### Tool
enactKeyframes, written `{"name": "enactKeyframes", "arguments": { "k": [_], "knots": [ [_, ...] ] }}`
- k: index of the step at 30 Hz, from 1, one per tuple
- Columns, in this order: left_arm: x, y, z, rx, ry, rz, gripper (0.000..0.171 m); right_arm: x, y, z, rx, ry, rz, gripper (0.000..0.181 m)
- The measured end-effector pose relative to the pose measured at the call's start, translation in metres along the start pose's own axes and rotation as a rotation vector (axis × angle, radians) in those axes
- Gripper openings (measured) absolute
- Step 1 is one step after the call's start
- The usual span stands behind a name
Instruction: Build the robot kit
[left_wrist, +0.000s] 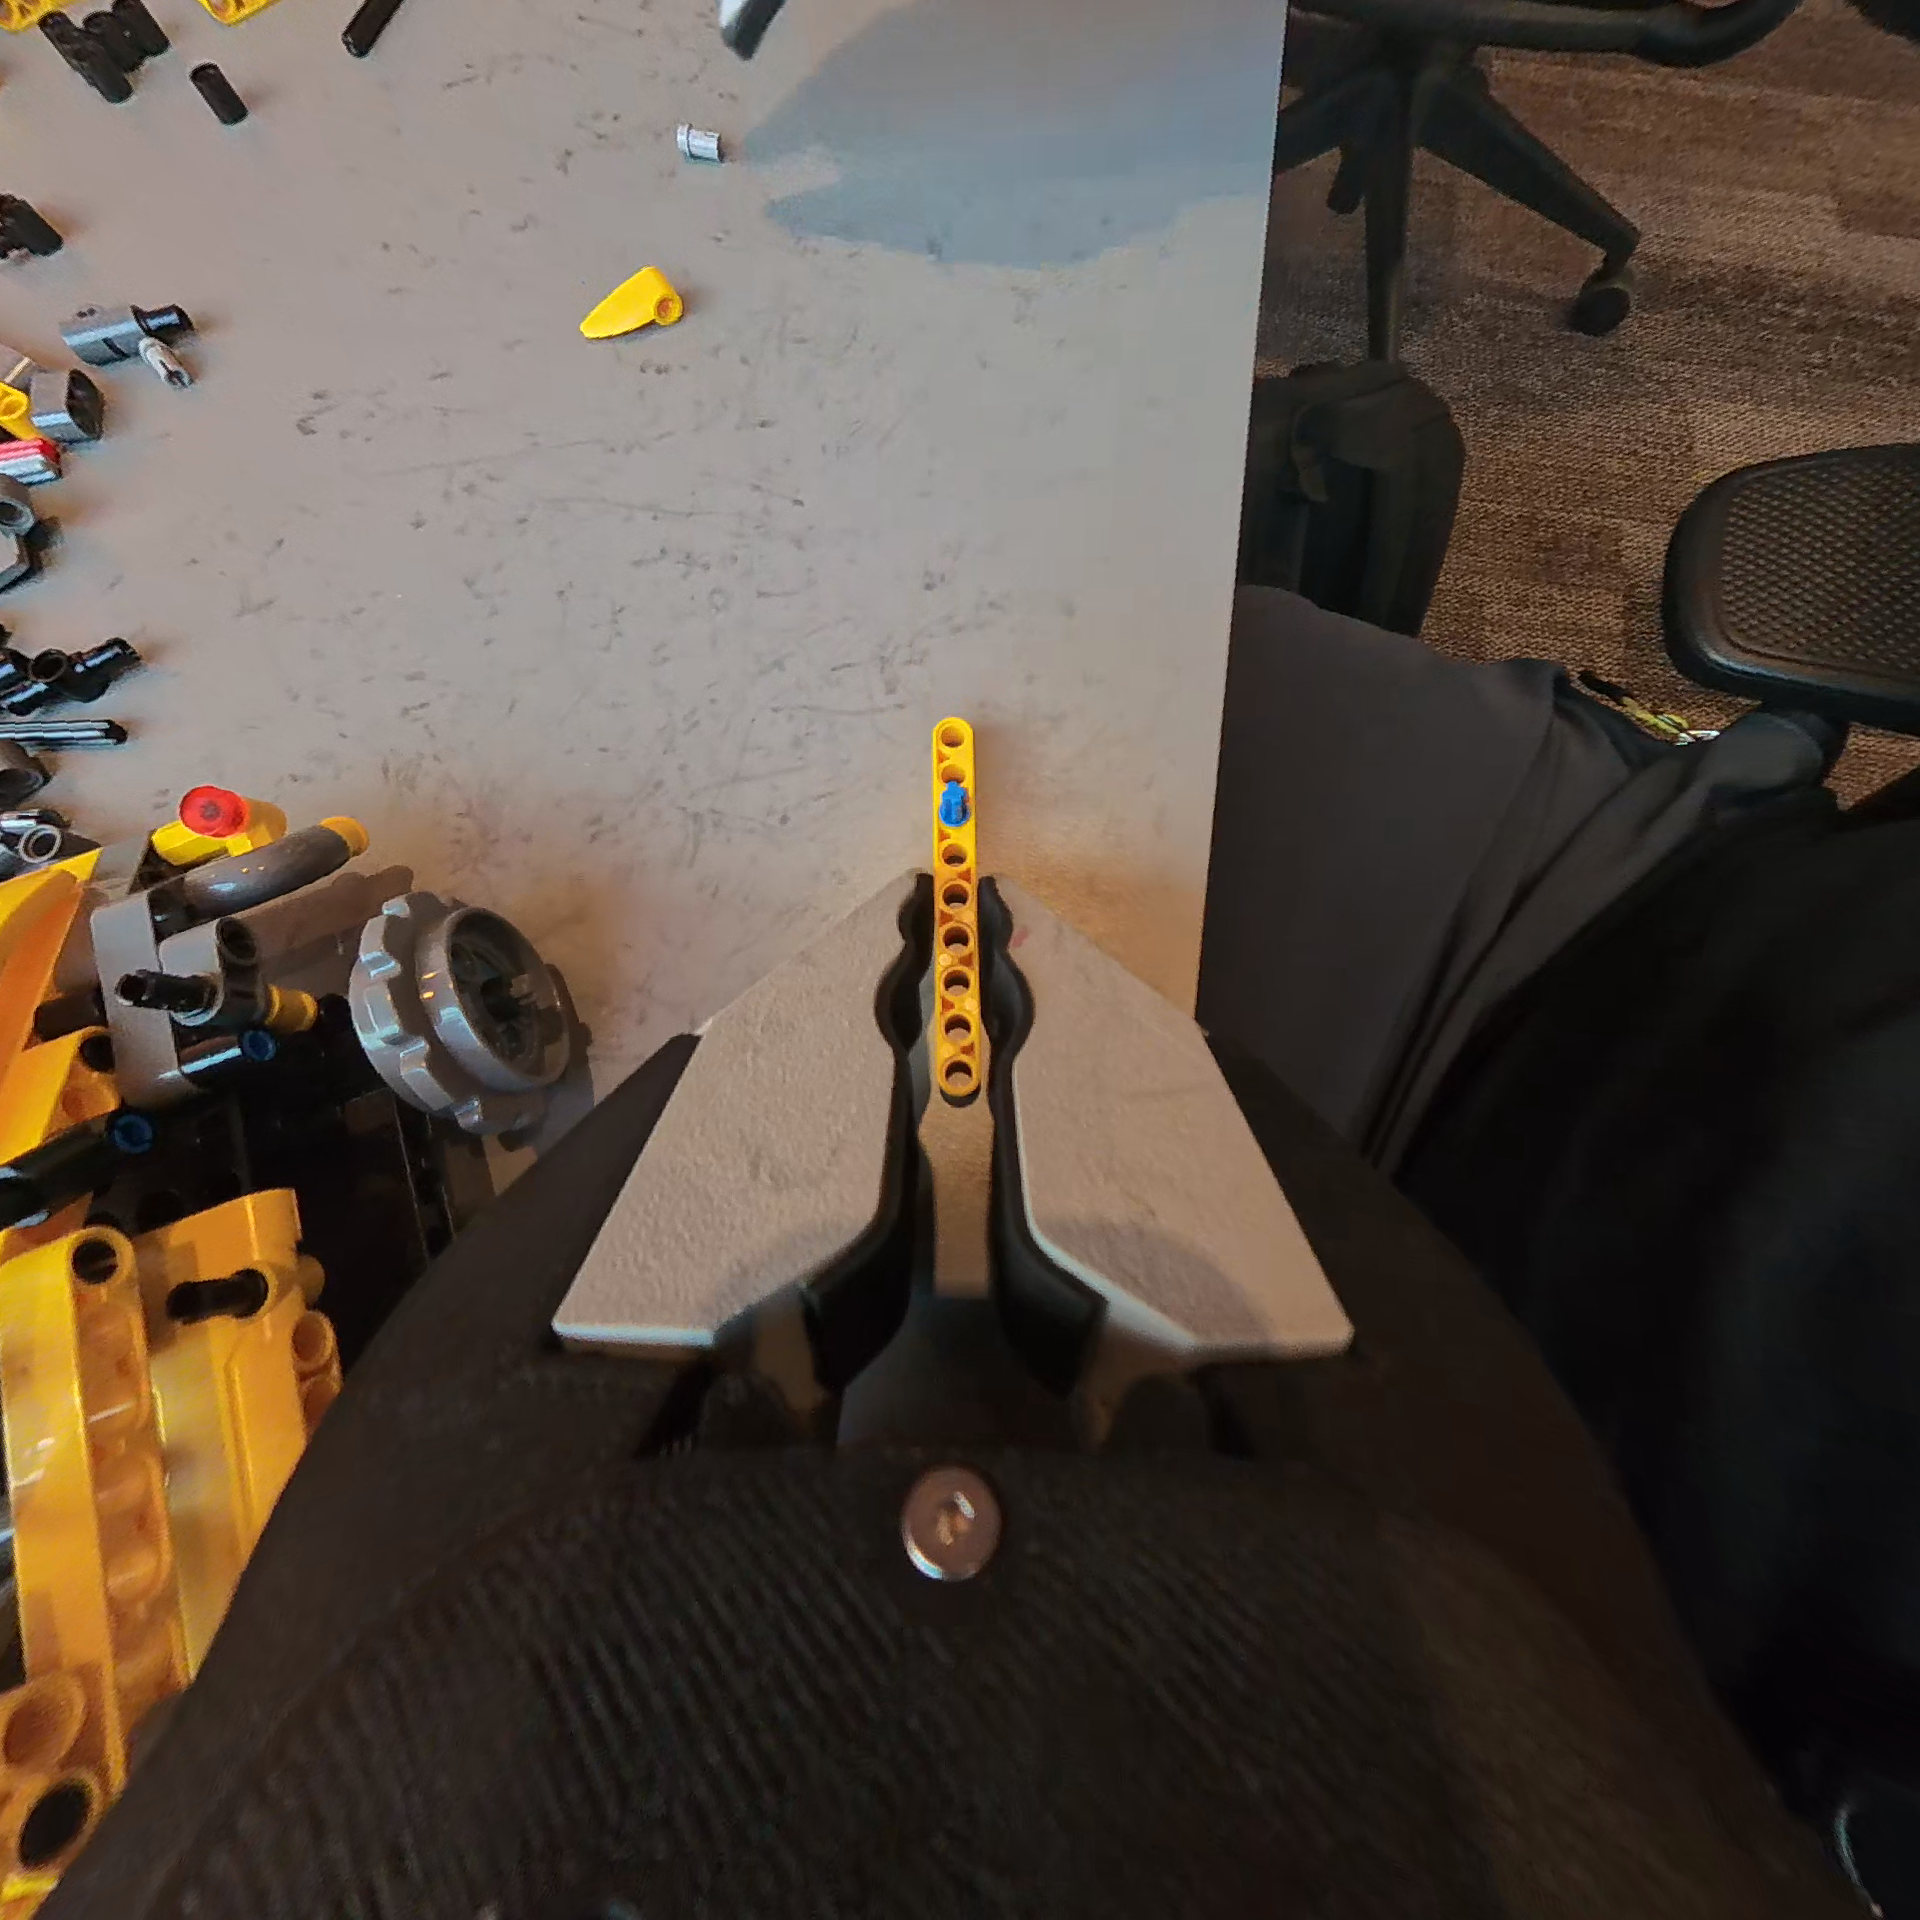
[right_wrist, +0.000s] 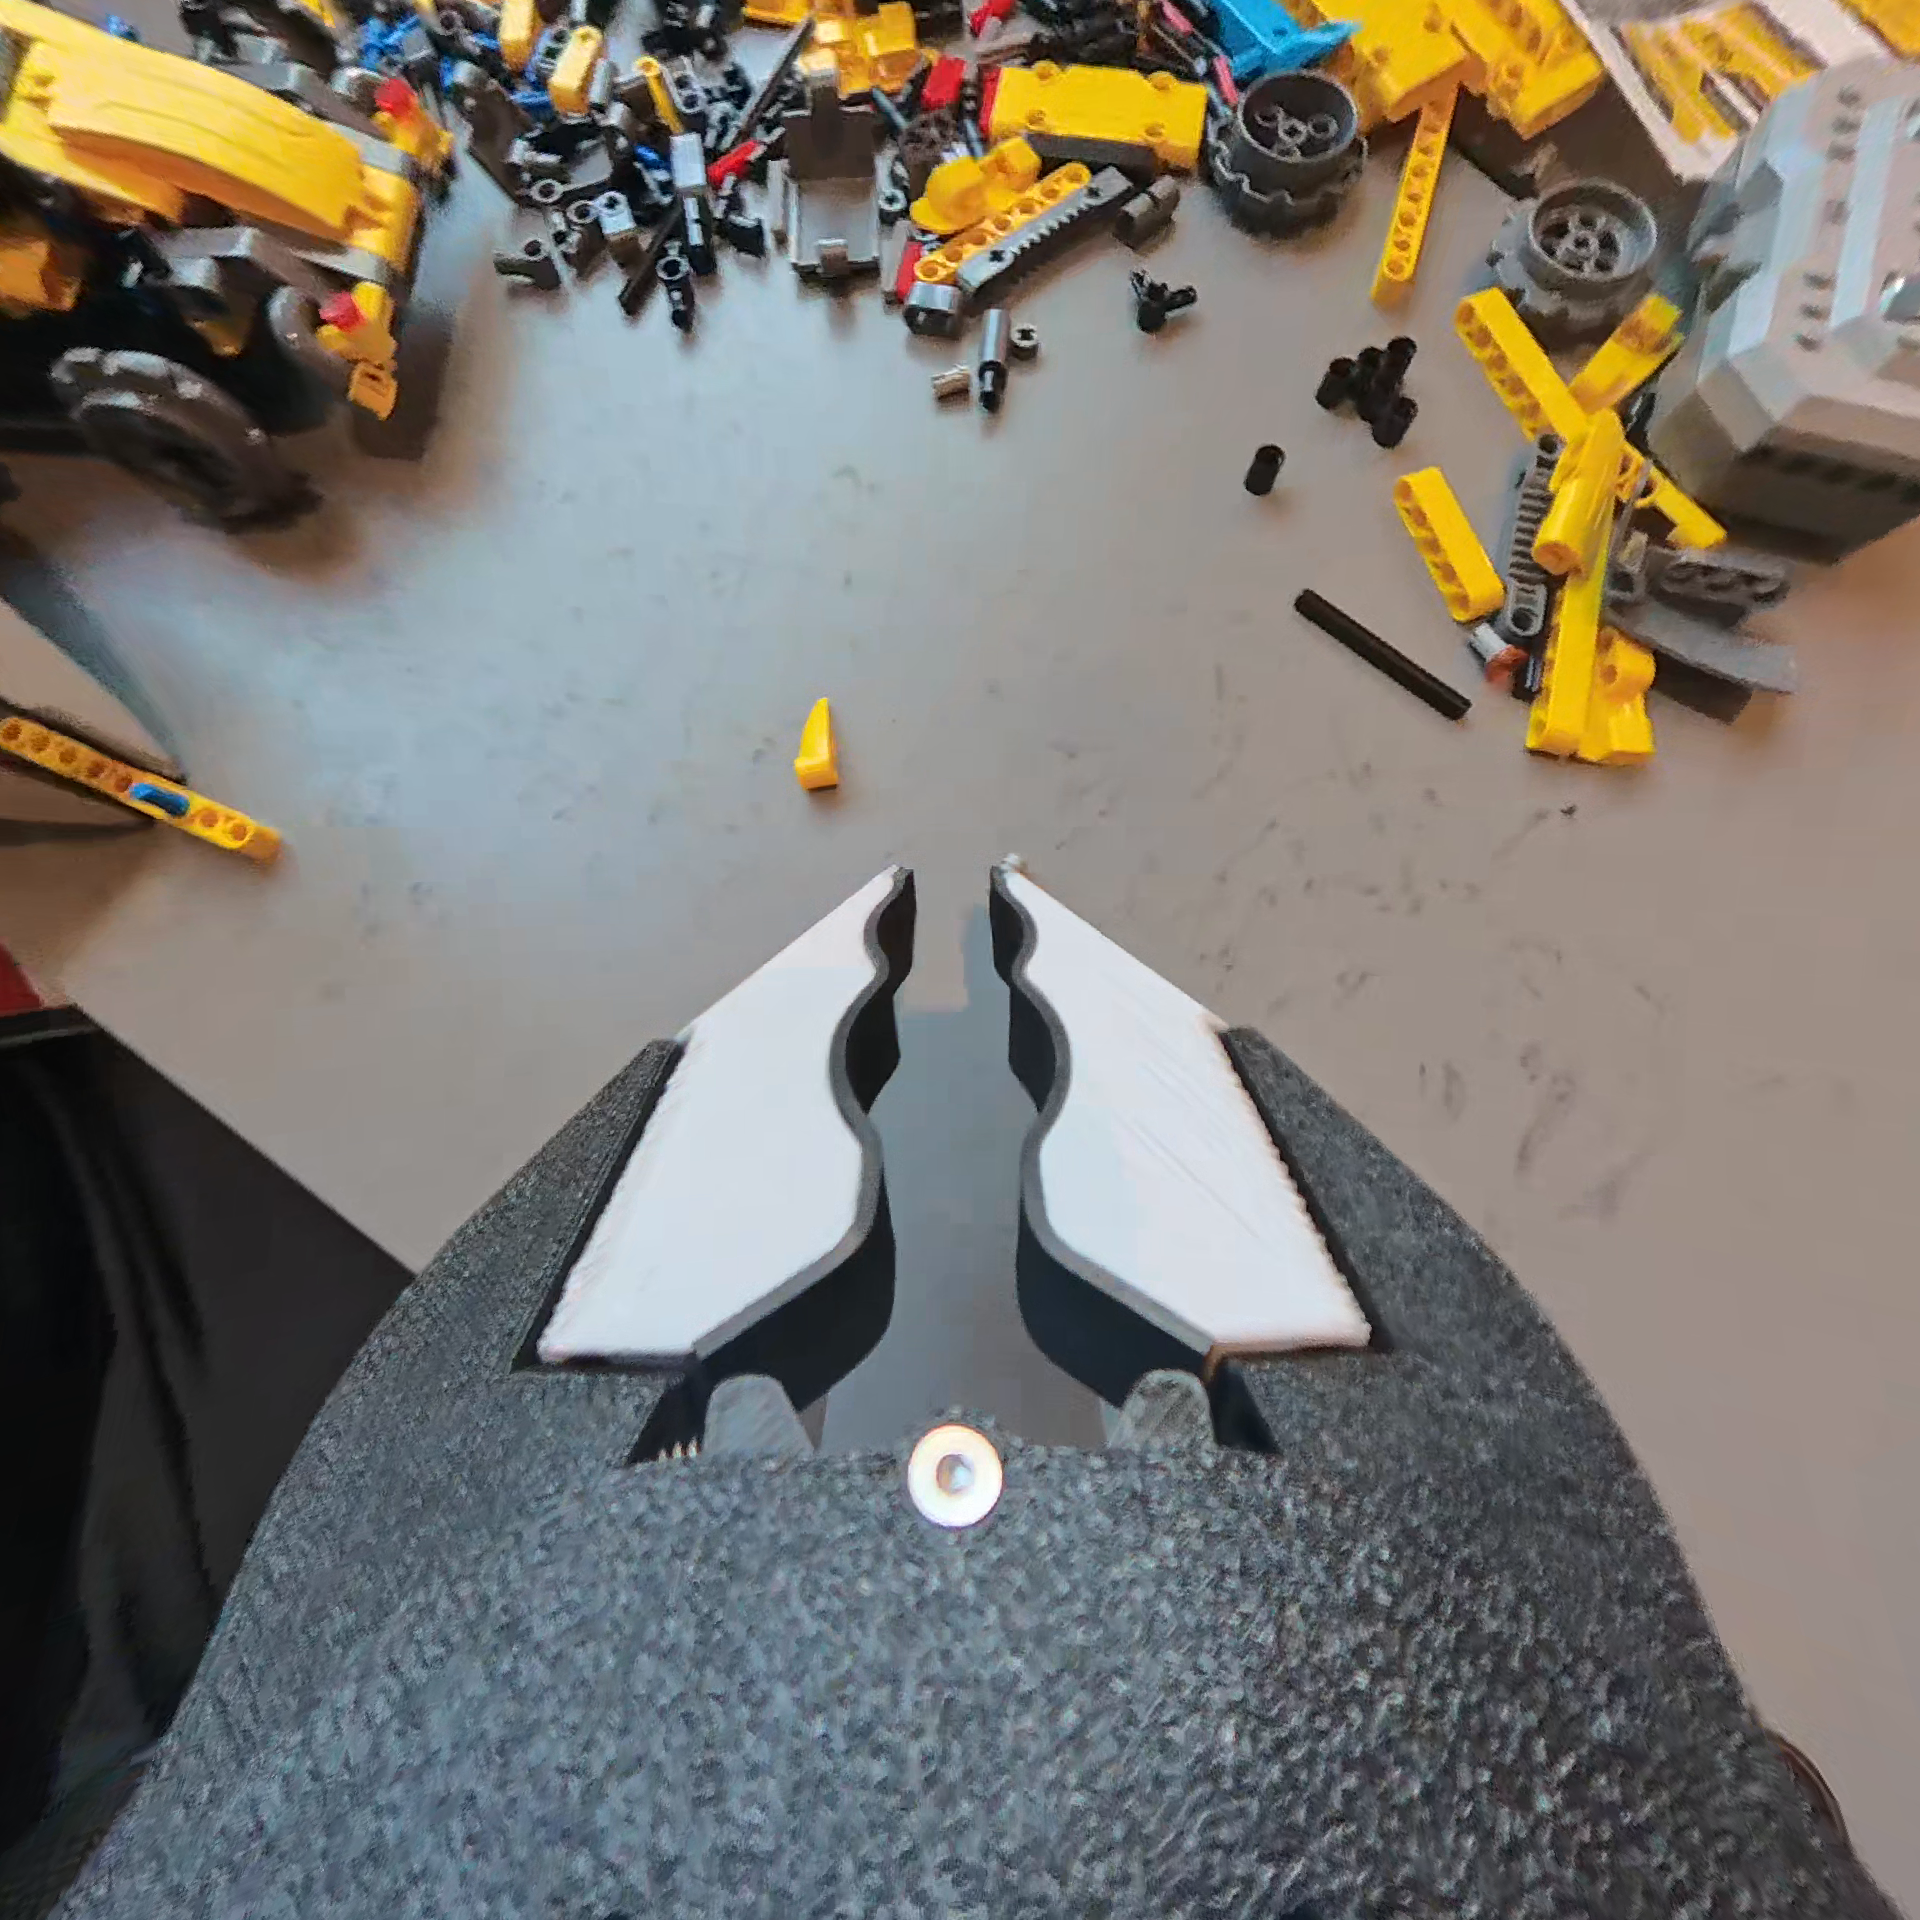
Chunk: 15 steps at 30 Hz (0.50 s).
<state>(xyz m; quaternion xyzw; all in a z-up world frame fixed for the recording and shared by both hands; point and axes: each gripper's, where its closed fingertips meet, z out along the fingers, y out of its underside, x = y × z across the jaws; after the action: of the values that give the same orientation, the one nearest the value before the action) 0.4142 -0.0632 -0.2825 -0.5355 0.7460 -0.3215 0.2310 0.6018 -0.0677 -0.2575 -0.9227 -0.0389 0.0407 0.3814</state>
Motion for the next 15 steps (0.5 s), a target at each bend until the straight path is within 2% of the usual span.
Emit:
{"name": "enactKeyframes", "arguments": {
  "k": [4, 11, 13, 15],
  "knots": [
    [0.000, 0.000, 0.000, 0.000, 0.003, -0.004, 0.005, 0.010, 0.006, 0.016, -0.053, 0.011, 0.025, 0.014],
    [0.001, 0.000, 0.000, 0.000, 0.022, -0.020, 0.006, 0.010, 0.010, 0.028, -0.046, -0.054, 0.127, 0.004],
    [0.001, 0.000, -0.001, 0.000, 0.031, -0.021, 0.007, 0.004, 0.010, 0.026, -0.029, -0.068, 0.129, 0.004],
    [0.002, 0.000, -0.001, -0.001, 0.031, -0.015, 0.009, -0.017, -0.001, 0.020, 0.046, -0.164, 0.168, 0.004]
  ]
}}
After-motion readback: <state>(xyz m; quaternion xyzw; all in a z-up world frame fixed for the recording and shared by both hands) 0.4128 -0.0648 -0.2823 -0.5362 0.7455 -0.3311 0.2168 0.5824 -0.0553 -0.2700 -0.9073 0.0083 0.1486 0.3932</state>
